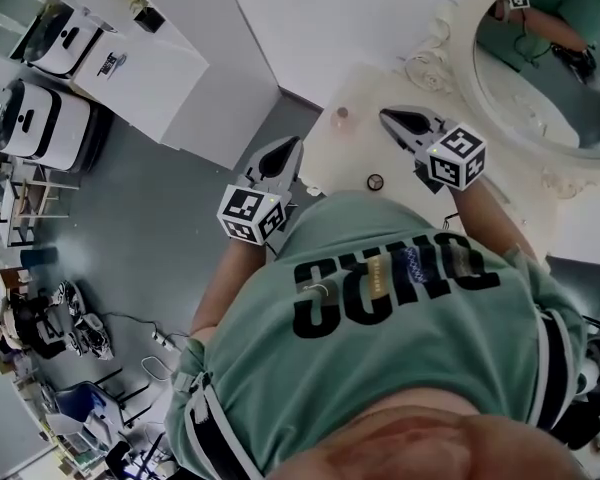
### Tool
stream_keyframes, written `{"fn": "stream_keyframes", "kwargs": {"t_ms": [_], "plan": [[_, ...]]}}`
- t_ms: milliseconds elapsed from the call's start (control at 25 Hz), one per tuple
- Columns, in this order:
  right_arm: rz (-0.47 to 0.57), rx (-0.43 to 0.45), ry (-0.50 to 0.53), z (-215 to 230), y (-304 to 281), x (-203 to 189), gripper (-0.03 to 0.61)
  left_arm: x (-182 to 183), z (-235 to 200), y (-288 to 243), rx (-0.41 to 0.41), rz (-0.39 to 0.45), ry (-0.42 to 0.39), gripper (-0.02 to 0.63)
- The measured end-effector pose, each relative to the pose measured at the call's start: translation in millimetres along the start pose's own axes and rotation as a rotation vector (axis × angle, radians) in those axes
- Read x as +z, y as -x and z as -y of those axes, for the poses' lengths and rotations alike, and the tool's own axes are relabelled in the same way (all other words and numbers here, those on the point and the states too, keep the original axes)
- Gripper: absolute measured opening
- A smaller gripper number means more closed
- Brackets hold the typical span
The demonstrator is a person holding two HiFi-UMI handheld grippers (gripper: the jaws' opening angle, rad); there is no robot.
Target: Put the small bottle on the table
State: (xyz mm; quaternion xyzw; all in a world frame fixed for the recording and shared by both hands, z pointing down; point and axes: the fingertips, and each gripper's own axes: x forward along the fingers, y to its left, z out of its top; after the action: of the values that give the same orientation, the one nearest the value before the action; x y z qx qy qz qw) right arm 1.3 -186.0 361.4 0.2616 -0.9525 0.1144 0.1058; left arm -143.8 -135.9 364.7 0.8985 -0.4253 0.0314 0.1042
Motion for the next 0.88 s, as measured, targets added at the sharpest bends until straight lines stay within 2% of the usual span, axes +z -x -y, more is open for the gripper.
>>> {"fn": "stream_keyframes", "kwargs": {"t_ms": [440,880], "plan": [[-0.030,-0.022,0.006,2.5,2.9,-7.8,-0.006,-7.9,-2.2,2.8,0.018,-0.018,0.015,0.011],[-0.051,0.006,0.024,-4.5,-1.8,-10.0,-0.006,-10.2,-5.4,5.7,0.026,-0.026,0.024,0.011]]}}
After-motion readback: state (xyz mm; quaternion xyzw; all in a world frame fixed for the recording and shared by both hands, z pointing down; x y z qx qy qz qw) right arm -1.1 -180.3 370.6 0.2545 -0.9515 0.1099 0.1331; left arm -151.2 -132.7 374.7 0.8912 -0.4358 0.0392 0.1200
